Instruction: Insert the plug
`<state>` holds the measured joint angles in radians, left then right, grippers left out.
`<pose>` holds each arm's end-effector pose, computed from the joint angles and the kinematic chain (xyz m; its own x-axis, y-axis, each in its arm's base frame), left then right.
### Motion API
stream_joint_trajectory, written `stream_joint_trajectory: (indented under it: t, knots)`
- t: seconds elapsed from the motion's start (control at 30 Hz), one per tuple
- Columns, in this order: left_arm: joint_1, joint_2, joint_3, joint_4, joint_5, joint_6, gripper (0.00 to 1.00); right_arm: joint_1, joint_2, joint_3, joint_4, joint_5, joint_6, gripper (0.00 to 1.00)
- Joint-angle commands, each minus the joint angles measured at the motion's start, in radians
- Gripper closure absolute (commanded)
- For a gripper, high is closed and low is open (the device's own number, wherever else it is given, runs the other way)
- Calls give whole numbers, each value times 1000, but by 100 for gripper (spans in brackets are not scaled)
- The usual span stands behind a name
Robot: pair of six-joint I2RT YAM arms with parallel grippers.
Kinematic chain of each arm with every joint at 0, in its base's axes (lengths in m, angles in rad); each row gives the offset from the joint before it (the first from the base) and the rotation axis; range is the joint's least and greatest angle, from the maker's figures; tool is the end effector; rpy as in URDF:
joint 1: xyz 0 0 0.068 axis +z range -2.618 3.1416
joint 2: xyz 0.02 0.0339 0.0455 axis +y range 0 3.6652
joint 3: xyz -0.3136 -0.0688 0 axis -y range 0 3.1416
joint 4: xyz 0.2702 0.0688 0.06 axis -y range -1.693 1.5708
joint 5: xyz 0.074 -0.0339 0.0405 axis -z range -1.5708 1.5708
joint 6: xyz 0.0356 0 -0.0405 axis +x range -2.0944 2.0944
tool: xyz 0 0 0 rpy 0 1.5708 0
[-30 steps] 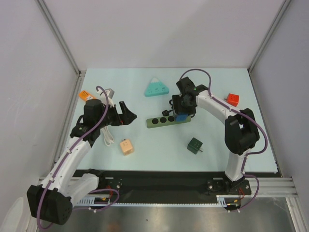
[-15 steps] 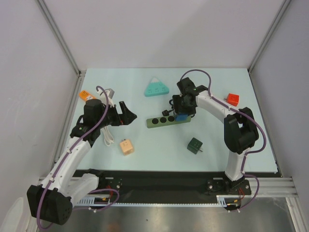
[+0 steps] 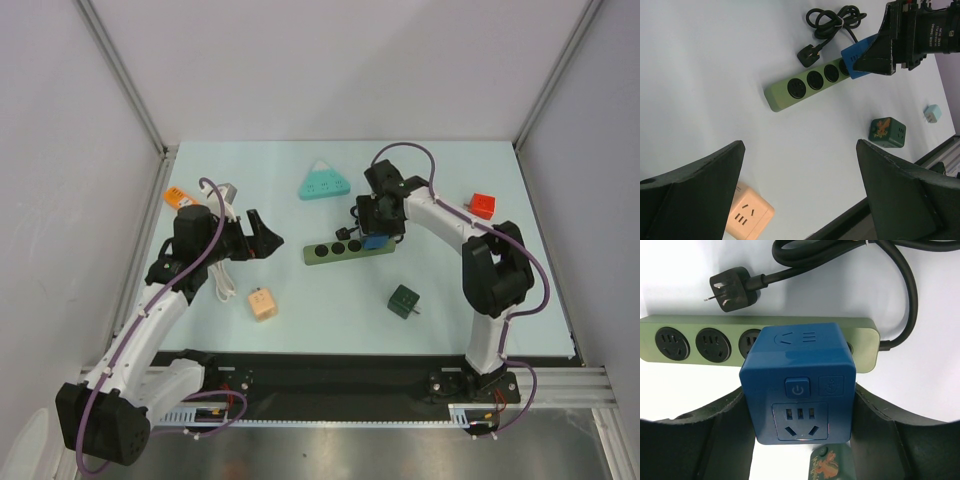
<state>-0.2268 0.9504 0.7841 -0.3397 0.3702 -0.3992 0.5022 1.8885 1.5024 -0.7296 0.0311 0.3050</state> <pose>0.1996 -0.0593 0.3312 -0.6365 -0.2250 -0.7378 0.2937 0.8138 -0.5015 0.3854 0.2104 0.2668 -0.8919 -0.1473 -0.4276 -0.2111 0.9718 0.1054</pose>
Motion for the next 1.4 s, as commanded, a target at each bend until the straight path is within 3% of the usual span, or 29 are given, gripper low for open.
stream_joint_trajectory:
  t: [0.0, 0.53, 0.97, 1.23, 1.3, 1.33, 1.37]
  knots:
    - [0, -4, 0, 18, 9, 14, 0, 2, 23, 21, -48, 56, -20, 100]
    - [0, -12, -2, 18, 6, 14, 0, 47, 69, 68, -96, 79, 11, 100]
    - [0, -4, 3, 19, 12, 13, 0, 68, 90, -120, 55, 98, 75, 100]
    - [0, -2, 4, 18, 10, 13, 0, 61, 115, -93, 30, 118, 62, 100]
    - [0, -2, 3, 18, 12, 13, 0, 64, 106, -77, 24, 119, 56, 77]
    - [0, -1, 3, 18, 13, 13, 0, 65, 97, -50, 10, 124, 49, 60]
    - [0, 1, 3, 19, 16, 13, 0, 65, 90, -33, 3, 128, 36, 52]
